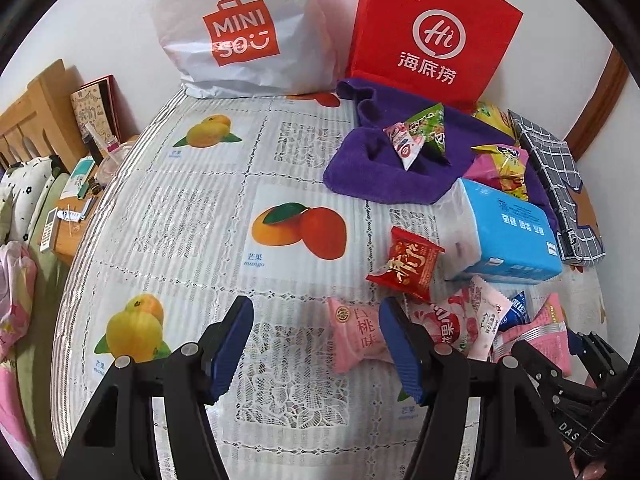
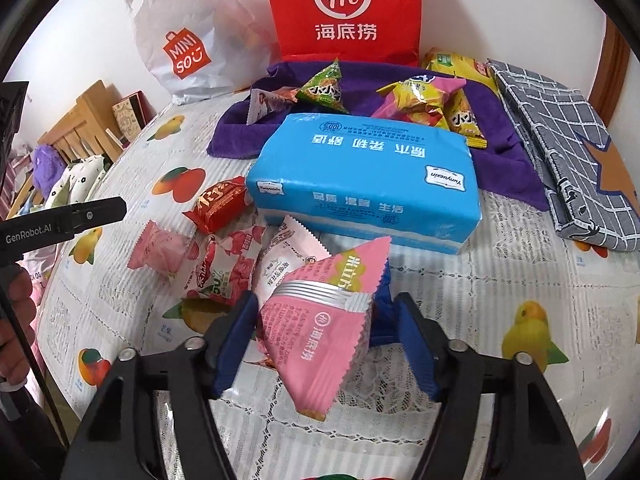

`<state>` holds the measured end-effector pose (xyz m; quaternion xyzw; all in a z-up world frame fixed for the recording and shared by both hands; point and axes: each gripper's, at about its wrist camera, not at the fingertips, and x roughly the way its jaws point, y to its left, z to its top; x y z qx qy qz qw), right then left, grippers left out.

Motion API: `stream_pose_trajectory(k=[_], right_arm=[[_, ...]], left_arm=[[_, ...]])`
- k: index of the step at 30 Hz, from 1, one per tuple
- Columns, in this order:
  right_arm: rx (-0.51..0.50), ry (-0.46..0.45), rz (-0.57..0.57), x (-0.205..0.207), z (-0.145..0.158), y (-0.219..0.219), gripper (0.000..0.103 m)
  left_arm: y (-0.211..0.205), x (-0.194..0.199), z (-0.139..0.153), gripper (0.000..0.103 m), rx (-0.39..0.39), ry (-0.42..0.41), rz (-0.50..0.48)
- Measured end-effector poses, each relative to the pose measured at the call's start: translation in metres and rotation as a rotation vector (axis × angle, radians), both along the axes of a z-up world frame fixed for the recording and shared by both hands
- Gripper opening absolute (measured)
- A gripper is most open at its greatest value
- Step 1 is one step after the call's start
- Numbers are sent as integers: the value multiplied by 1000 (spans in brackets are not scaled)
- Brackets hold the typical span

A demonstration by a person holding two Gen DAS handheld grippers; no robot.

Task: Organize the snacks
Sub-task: 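Grasp the pink triangular packet with the right gripper while the left grasps the pink peach candy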

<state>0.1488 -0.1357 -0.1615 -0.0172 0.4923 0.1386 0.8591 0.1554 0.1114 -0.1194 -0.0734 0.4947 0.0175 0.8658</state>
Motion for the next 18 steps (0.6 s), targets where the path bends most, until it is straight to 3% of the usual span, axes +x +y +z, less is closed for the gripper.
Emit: stream_pose_trajectory(k=[4, 11, 18], right_arm=[[16, -4, 5, -1, 2, -2, 48], [49, -67, -9, -7, 24, -19, 47], [43, -77, -67, -6, 26, -53, 47]], left_arm=[[3, -1, -1, 63, 5, 1, 6], [-4, 4, -9, 63, 8, 20, -3], [-20, 9, -29, 63, -6, 70, -43]])
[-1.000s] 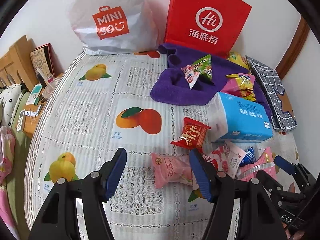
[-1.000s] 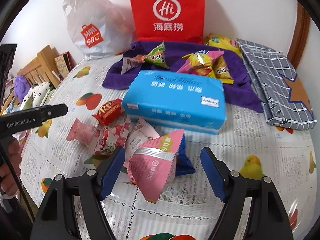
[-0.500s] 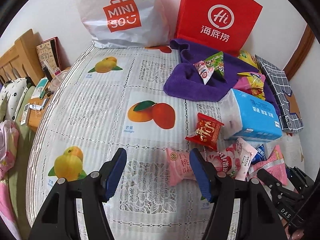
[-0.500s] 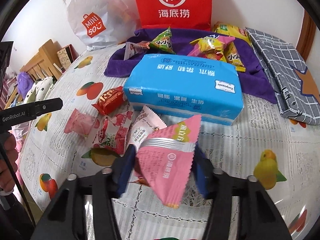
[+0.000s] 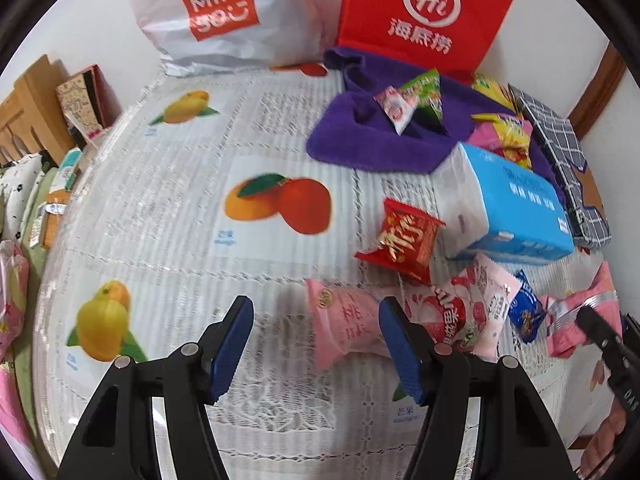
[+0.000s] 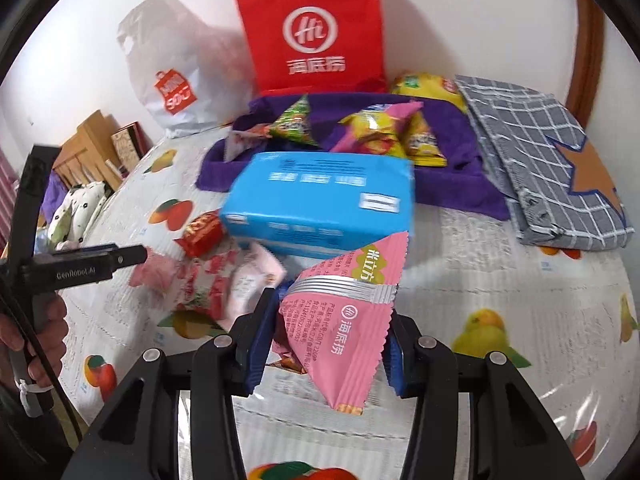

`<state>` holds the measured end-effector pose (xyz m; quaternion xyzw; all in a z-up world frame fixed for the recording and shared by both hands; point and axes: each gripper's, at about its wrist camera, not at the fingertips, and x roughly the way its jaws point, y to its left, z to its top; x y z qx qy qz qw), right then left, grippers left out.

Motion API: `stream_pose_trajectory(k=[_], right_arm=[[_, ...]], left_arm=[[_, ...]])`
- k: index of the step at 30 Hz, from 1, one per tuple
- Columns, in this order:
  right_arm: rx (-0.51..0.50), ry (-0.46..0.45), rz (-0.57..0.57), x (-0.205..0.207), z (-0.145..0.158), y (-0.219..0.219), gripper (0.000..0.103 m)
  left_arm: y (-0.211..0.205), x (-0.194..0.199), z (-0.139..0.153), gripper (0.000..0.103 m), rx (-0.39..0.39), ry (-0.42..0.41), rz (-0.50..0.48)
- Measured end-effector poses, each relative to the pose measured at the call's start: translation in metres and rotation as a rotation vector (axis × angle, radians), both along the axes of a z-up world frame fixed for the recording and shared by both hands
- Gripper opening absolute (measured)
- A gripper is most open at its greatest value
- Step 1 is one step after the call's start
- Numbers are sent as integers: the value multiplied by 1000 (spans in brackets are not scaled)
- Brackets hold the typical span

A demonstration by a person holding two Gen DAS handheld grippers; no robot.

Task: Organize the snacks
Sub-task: 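Grasp the pink triangular packet with the right gripper while the left grasps the pink peach candy, then carry the pink packet and peach candy over the purple towel with both grippers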

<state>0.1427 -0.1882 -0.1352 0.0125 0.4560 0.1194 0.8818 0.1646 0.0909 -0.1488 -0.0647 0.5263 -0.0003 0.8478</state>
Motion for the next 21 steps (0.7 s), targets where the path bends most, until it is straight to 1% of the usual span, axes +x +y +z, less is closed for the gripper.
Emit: stream_pose_trajectory(k=[5, 13, 14, 15, 16, 21], right_arm=[[-2, 18, -40, 1, -8, -19, 47], [-2, 52, -51, 2, -22, -29, 47], [-4, 57, -51, 2, -24, -29, 47], [-8, 63, -50, 2, -26, -29, 47], [-11, 64, -50, 2, -27, -28, 47], [-11, 51, -45, 1, -22, -27, 47]], left_arm=[[-8, 4, -11, 64, -29, 20, -19], [-24, 7, -23, 63, 7, 52, -54], [-25, 7, -24, 62, 14, 50, -57], [-27, 5, -24, 58, 26, 40, -60], [-27, 4, -24, 52, 25, 36, -65], [-21, 2, -19, 50, -16, 26, -69]])
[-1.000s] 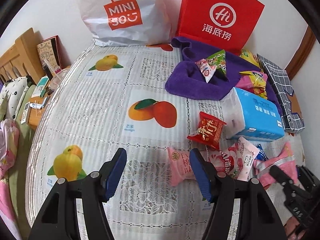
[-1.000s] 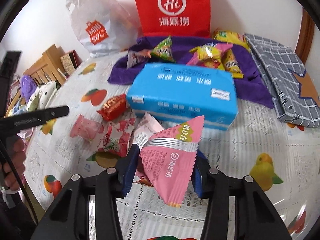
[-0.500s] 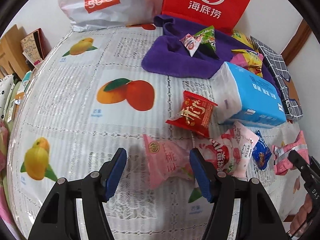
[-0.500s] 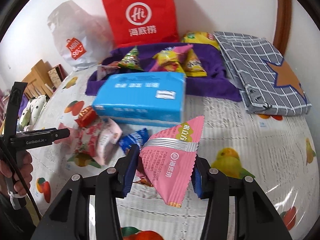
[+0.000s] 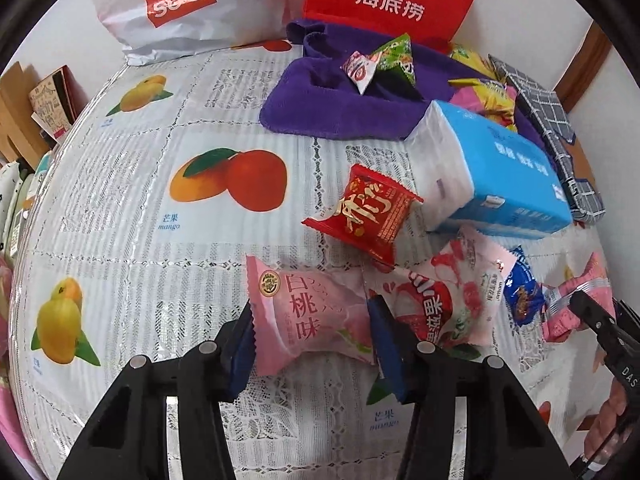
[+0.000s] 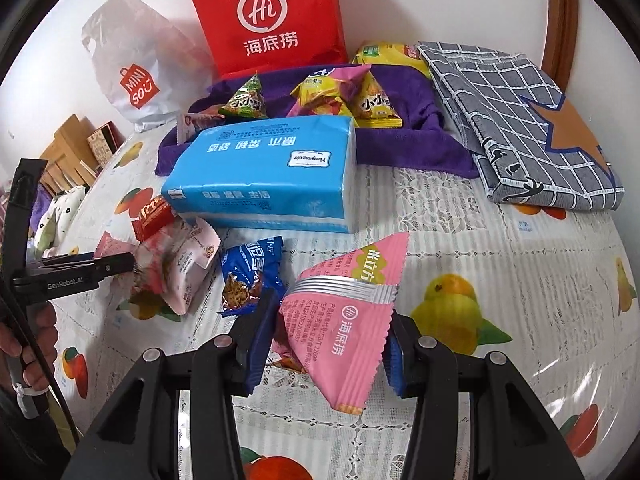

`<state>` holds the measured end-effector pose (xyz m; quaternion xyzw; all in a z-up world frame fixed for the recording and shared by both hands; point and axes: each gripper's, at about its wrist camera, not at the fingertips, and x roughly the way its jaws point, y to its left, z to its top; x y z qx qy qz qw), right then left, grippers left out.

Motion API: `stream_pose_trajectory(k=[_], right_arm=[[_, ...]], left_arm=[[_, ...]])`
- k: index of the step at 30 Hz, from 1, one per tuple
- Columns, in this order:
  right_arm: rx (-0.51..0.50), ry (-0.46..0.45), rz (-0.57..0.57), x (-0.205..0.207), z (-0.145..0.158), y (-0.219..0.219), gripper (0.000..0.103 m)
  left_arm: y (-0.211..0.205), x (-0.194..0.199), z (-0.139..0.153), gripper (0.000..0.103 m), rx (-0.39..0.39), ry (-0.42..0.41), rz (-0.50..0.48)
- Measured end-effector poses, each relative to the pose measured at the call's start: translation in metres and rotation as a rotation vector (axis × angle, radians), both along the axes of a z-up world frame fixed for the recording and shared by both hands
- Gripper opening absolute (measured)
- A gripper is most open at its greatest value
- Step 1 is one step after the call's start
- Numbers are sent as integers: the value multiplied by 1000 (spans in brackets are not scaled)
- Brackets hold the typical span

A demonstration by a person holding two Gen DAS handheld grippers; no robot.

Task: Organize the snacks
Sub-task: 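Carry the pink packet and peach candy over the purple towel with both grippers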

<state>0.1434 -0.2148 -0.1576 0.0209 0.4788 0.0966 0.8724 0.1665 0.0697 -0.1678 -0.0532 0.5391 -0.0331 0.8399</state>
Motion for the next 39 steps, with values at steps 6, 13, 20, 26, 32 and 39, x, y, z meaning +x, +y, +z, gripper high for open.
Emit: stream_pose_trajectory(k=[6, 13, 20, 26, 32, 39], right_arm=[[-6, -34, 7, 0, 14, 3, 47], [-12, -74, 10, -1, 33, 3, 47], [-16, -92, 20, -3, 41, 7, 47], [-13, -102, 11, -3, 50, 6, 47], [-16, -133, 8, 0, 67, 6, 47], [-20, -160, -1, 14, 85, 4, 47]], left_arm=[[7, -4, 14, 50, 7, -30, 17], [15, -8, 35, 49, 4, -81, 36], [18, -12, 43, 49, 3, -98, 39], [12, -14, 53, 49, -15, -111, 32], [-7, -9, 71, 49, -29, -141, -4], [-30, 1, 90, 49, -52, -167, -45]])
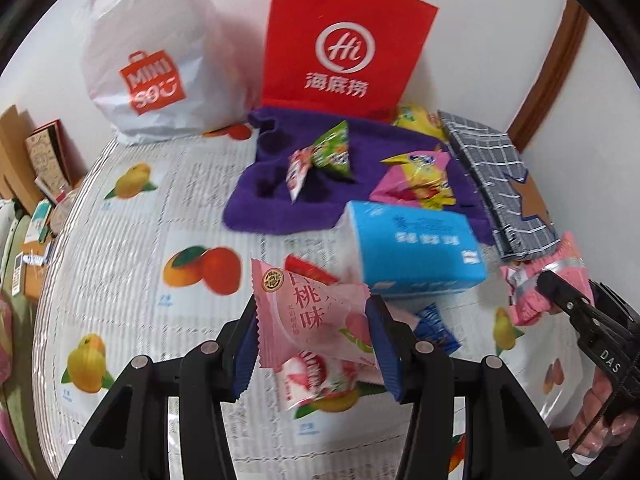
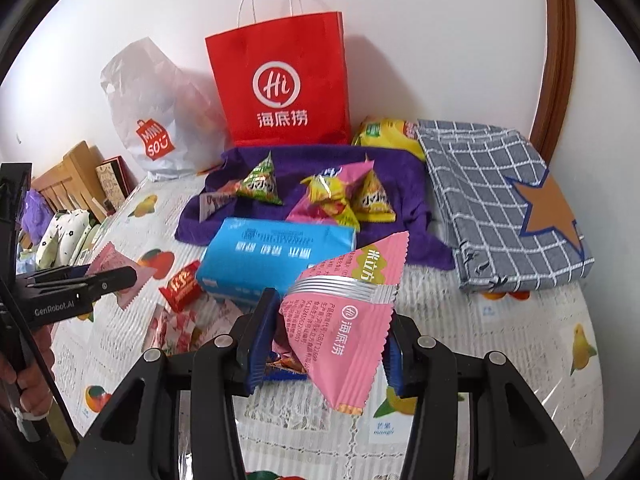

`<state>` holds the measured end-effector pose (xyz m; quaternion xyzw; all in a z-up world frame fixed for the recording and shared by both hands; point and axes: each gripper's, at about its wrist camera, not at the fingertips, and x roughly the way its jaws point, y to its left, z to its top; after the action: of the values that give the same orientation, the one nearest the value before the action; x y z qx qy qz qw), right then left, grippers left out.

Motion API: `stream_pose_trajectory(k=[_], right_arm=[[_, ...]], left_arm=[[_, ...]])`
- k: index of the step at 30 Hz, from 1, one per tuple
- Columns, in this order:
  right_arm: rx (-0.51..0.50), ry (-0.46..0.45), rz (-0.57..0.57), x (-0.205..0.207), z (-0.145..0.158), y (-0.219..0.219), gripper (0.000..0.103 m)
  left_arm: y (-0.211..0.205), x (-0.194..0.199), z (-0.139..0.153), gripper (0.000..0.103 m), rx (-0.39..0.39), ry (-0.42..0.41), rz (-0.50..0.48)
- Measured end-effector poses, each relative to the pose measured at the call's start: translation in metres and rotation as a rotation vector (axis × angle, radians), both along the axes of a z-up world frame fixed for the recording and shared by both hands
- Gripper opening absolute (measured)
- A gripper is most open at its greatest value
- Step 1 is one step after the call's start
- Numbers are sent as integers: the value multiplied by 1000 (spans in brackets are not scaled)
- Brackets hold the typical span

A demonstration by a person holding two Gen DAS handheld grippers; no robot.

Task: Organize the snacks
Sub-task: 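Carry the pink packet and peach candy over the purple towel with both grippers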

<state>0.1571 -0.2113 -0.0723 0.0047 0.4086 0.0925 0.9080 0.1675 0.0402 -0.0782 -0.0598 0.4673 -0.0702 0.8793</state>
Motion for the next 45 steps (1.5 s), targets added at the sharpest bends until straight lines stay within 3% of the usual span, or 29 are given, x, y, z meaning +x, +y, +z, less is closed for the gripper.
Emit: stream_pose_trajectory(k=[20, 45], right_arm=[[-3, -35, -42, 73, 21, -17, 47], [-38, 12, -112, 185, -29, -42, 47]], left_arm=[[-21, 63, 28, 49, -26, -30, -14], [-23, 154, -7, 49, -35, 29, 26]])
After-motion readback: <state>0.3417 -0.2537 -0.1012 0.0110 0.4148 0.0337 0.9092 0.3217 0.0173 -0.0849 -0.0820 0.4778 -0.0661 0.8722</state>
